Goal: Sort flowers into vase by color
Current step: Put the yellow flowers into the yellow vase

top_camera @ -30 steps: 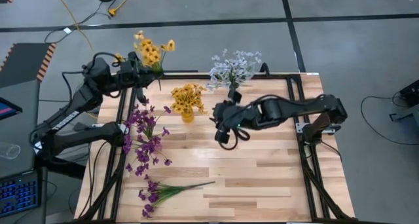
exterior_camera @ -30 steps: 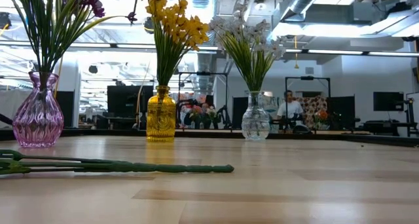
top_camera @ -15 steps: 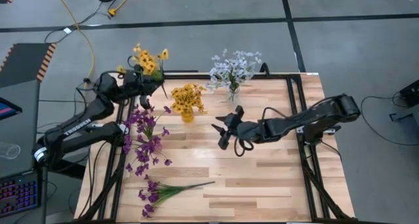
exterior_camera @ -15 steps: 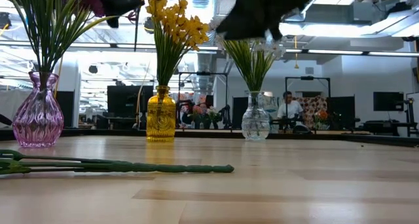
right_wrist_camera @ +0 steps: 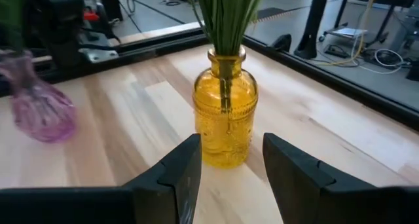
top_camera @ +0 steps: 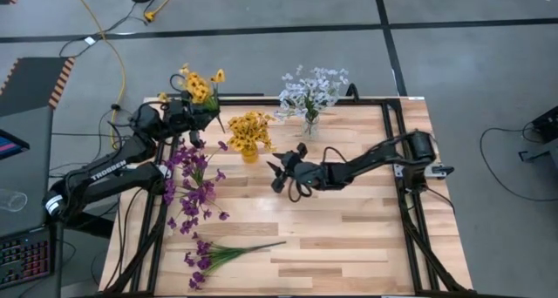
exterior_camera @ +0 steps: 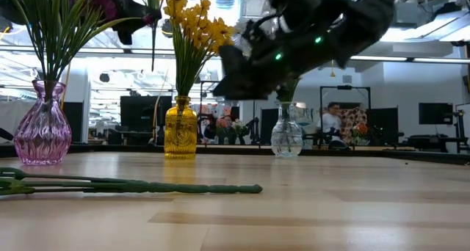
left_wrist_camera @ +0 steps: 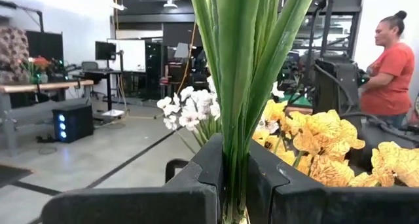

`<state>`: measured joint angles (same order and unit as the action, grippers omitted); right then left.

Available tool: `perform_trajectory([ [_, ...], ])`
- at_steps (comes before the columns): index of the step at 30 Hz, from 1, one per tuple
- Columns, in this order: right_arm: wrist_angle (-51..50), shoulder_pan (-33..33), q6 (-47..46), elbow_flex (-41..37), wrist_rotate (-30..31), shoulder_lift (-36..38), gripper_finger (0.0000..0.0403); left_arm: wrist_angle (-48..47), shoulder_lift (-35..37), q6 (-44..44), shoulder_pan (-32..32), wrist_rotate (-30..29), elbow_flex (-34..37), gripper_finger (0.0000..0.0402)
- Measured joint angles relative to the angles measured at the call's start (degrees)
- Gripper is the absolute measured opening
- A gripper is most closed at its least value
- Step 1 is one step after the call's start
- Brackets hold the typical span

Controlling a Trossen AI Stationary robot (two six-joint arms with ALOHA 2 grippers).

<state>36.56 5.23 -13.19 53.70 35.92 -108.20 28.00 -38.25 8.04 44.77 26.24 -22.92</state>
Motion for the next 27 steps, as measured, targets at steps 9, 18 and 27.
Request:
perform_trajectory([
  [9,-0.12,-2.81,-0.29,8.17,-0.61,-7.91,0.0189,-0.08,0.02,-1.32,-0.03,-0.11,0.00,0.0027],
  [18,-1.34,-4.53,-0.33,12.10,-1.32,-9.10,0.0189,-0.02,0.03,-1.32,-0.06,-0.09,0.00,0.0036],
  [27,-1.43,-5.73,-0.48,12.36,-6.22,-8.99,0.0189,-0.05,0.03,-1.32,-0.06,-0.09,0.00,0.0036],
])
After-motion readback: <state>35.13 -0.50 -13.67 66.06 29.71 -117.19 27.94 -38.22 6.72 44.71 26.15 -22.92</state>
